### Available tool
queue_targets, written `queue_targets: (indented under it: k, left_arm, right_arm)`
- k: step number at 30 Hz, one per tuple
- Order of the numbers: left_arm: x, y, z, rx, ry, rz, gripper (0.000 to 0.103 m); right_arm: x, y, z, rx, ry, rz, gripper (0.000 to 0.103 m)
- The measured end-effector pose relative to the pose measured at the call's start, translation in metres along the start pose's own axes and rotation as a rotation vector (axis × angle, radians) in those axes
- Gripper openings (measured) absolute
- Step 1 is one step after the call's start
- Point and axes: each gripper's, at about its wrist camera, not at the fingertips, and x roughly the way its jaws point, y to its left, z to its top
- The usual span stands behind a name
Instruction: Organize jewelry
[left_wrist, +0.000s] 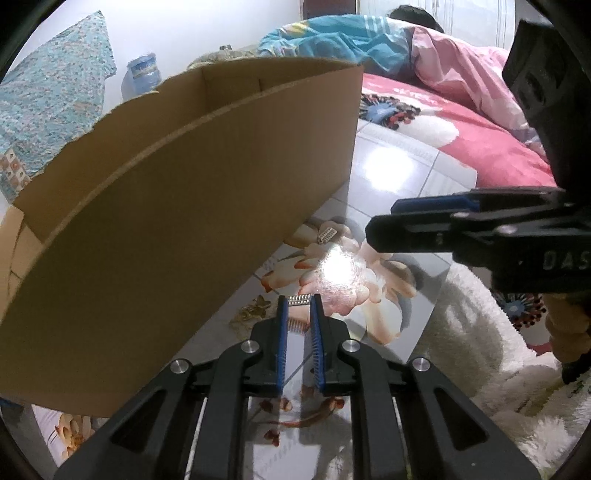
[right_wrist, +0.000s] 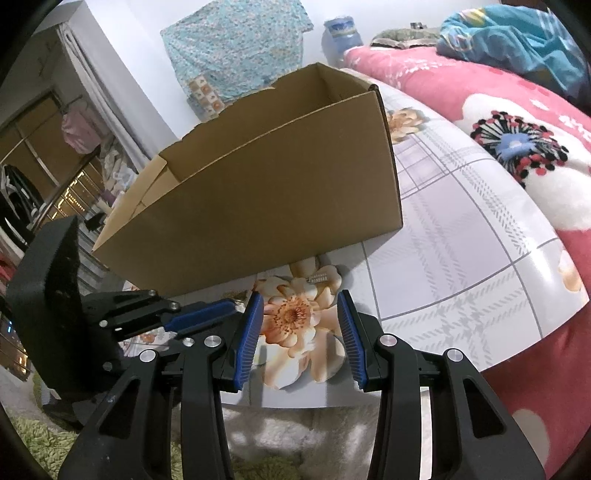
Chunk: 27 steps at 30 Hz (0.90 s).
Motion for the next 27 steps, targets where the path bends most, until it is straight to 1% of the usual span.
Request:
queue_targets:
  k: [5,7,11,14,17,20,22,24,27]
  left_arm:
    - [-0.024,0.010,-0.002,-0.037,-0.040,0.004,0.011]
    - [-0.033,0.017,-0.005,-0.060,-0.052,0.008,0.011]
    - [-0.040,0.025,-0.009,-0.089,-0.056,0.034,0.011]
    - [-0.044,0.029,-0.012,-0.108,-0.063,0.042,0.011]
    - [-0.043,0.031,-0.013,-0.118,-0.063,0.041,0.011]
    - [-0.040,0.032,-0.015,-0.123,-0.059,0.034,0.011]
    - [-0.039,0.032,-0.015,-0.123,-0.058,0.028,0.011]
    - [-0.038,0.032,-0.014,-0.121,-0.057,0.027,0.011]
    - [-0.037,0.033,-0.013,-0.121,-0.055,0.024,0.011]
  right_arm:
    - [0.003,0.004,0.003,-0.014,0.002,-0.003,0.040]
    - [0.005,0.006,0.005,-0.038,0.001,-0.022,0.040]
    - [0.011,0.009,0.014,-0.096,-0.007,-0.073,0.040]
    - [0.023,0.010,0.022,-0.144,0.003,-0.115,0.035]
    - [0.034,0.013,0.024,-0.168,0.021,-0.122,0.031]
    - [0.046,0.020,0.022,-0.207,0.034,-0.154,0.028]
    - [0.054,0.024,0.020,-0.227,0.045,-0.176,0.024]
    - [0.059,0.023,0.017,-0.232,0.057,-0.198,0.017]
    - [0.062,0.026,0.016,-0.247,0.047,-0.218,0.017]
